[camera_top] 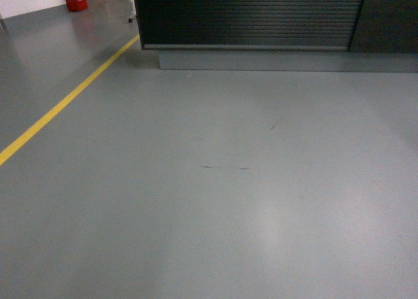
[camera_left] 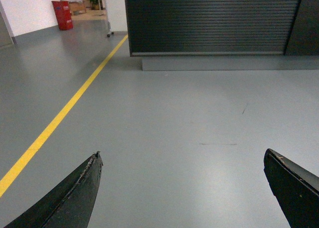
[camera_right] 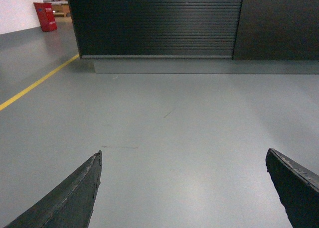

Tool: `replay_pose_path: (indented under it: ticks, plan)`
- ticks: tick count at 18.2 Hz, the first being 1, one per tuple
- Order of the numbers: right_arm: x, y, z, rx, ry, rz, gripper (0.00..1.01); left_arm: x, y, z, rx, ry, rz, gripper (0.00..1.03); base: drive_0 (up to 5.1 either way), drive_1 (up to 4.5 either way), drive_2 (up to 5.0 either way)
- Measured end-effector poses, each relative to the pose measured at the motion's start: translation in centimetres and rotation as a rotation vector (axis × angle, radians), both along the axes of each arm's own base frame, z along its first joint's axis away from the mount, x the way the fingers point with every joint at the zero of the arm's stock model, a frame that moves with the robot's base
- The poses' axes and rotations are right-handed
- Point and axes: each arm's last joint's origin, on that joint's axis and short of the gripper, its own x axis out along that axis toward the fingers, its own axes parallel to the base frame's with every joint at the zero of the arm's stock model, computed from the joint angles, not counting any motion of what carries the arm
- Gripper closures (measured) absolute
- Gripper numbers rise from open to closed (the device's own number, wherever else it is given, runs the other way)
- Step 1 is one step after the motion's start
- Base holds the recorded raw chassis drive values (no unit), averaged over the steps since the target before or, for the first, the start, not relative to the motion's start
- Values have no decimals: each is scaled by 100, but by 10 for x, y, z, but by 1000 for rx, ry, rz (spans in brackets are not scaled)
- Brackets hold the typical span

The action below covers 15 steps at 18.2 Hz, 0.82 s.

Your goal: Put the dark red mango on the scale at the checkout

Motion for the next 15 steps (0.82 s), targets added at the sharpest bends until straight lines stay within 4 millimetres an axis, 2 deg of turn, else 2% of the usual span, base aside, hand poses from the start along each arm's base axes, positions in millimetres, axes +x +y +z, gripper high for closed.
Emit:
replay_pose_path:
  ticks: [7,15]
  plan:
    - [0,0,0,0,0,0,3,0,0,0,0,0,0,5,0,0,0]
    - [0,0,0,0,-1,0,3,0,0,0,0,0,0,5,-2,314,-317]
